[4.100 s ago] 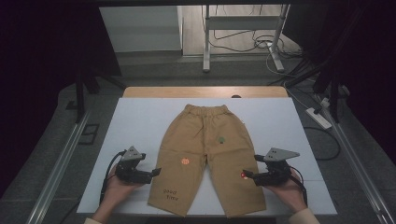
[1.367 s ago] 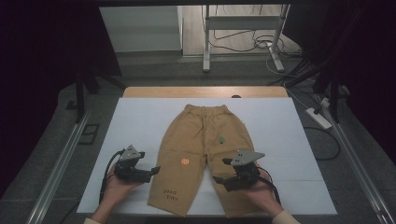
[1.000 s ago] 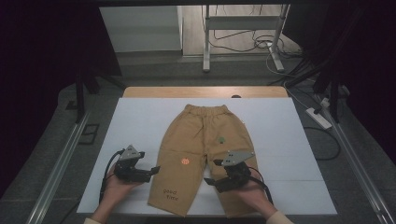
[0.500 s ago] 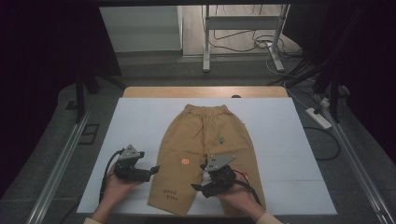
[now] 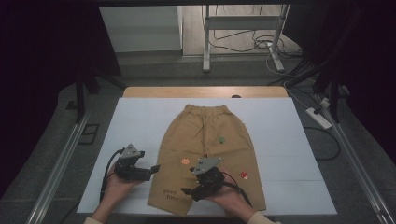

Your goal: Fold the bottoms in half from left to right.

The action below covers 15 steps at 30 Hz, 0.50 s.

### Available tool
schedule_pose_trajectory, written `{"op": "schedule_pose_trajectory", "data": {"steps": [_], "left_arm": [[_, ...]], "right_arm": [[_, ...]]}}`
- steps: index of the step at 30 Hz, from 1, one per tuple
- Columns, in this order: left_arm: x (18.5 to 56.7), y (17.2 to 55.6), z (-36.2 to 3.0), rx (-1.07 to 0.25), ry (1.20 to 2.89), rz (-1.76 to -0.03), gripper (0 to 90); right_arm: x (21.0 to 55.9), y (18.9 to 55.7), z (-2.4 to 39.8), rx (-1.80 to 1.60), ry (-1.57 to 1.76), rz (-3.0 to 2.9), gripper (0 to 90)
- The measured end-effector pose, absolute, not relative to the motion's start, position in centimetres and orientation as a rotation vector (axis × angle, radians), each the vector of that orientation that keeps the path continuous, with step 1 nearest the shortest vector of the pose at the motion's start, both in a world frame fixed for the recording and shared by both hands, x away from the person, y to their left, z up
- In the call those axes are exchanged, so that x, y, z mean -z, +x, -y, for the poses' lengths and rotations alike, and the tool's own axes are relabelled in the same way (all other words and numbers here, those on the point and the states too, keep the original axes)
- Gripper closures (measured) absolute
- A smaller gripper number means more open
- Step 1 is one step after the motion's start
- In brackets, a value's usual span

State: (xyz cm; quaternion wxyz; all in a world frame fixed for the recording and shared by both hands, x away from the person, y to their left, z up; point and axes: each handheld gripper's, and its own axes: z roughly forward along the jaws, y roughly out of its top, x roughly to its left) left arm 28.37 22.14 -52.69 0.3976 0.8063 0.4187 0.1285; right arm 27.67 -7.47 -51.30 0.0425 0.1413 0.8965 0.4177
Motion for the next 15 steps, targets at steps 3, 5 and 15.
{"op": "schedule_pose_trajectory", "data": {"steps": [3, 5, 15], "left_arm": [[52.7, 28.4, -22.1, -0.326, 2.040, -1.061, 10.9], [52.7, 28.5, -22.1, -0.324, 2.040, -1.061, 10.9], [52.8, 28.5, -22.1, -0.327, 2.038, -1.067, 10.9]], "right_arm": [[51.4, 27.5, 6.7, -1.270, 0.413, -2.757, 24.2], [51.6, 27.3, 6.2, -1.269, 0.407, -2.766, 24.2], [52.0, 26.5, 3.8, -1.287, 0.373, -2.807, 24.2]]}}
